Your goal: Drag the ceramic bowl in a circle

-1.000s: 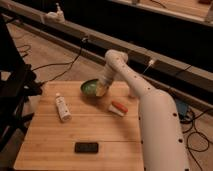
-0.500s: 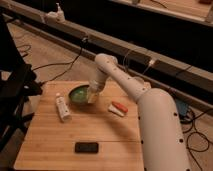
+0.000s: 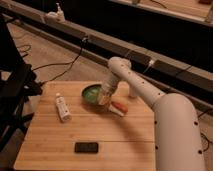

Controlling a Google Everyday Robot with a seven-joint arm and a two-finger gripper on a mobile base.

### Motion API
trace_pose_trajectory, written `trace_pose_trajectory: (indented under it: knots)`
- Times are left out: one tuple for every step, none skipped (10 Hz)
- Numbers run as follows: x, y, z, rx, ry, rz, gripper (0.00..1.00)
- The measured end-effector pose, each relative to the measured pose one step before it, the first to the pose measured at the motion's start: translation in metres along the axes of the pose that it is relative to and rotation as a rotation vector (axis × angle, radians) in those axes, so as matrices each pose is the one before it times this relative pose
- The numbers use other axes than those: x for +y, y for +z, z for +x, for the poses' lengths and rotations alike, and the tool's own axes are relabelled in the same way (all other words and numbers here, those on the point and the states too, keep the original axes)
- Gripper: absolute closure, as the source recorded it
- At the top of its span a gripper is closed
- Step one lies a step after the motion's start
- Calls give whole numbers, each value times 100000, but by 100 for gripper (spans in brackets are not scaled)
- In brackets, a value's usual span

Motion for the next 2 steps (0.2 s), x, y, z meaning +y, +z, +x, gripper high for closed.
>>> trace_pose_trajectory:
  knots:
    - [-913,-507,834,202,2462,2538,100]
    - [-1095,-313,124,274,994,2032,100]
